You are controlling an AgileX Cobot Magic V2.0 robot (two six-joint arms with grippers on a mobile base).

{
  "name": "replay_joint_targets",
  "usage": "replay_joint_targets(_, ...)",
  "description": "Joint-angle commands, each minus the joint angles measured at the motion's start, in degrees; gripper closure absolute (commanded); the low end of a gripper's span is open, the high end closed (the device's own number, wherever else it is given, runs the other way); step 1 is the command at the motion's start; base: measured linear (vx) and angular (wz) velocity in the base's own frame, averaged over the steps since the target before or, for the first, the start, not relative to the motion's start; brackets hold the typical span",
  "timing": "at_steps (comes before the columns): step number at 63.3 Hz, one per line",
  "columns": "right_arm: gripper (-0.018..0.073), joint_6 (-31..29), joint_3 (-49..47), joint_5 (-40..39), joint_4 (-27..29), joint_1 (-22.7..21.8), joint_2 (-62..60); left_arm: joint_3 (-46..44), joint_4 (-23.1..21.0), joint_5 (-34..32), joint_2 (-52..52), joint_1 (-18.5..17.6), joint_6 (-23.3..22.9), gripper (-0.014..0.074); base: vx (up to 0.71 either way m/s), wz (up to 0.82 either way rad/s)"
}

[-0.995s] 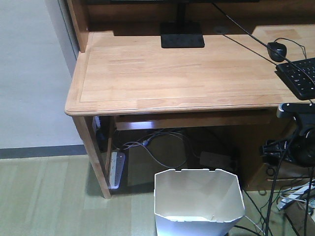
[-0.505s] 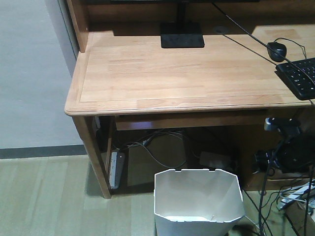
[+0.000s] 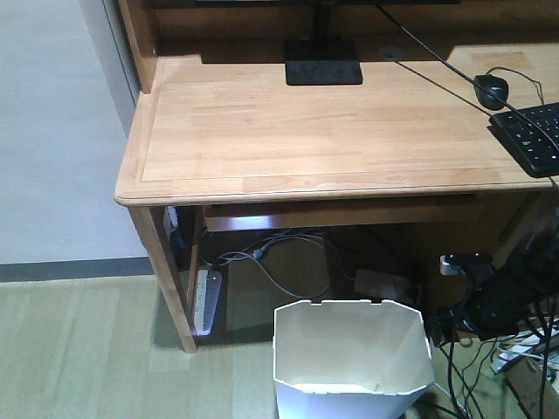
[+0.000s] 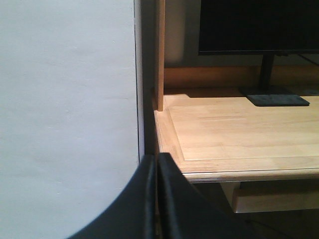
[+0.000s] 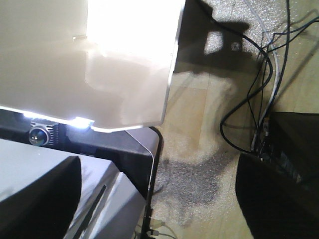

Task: Move trash bin to bedside with robot
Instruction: 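Lower the right gripper toward the rim of the white trash bin, then close the right gripper on the bin's rim nearest the robot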

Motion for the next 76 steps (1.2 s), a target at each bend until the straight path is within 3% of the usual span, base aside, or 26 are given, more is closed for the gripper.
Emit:
replay_joint_targets(1,-0.0031,-1.37,-3.32,-0.16,0.11,-0.31,1.38,1.63,-0.47,-4.17,-0.55,-0.18,-0.53,0.0602,0.0,0.0)
replay_joint_targets(40,-0.0031,-2.85,-20.36,-0.3,0.63,-0.31,19.71,1.63,-0.47,-4.17,-0.55,-0.18,-0.53,0.0602,0.0,0.0)
replay_joint_targets(50,-0.0031,-3.49,-24.83,0.27,3.11,-0.31,23.43,1.63,-0.47,-4.17,-0.55,-0.18,-0.53,0.0602,0.0,0.0)
replay_joint_targets(76,-0.0031,-11.68,-36.34,5.66,13.23,-0.31,34.07,1.63,-0.47,-4.17,-0.55,-0.18,-0.53,0.0602,0.0,0.0)
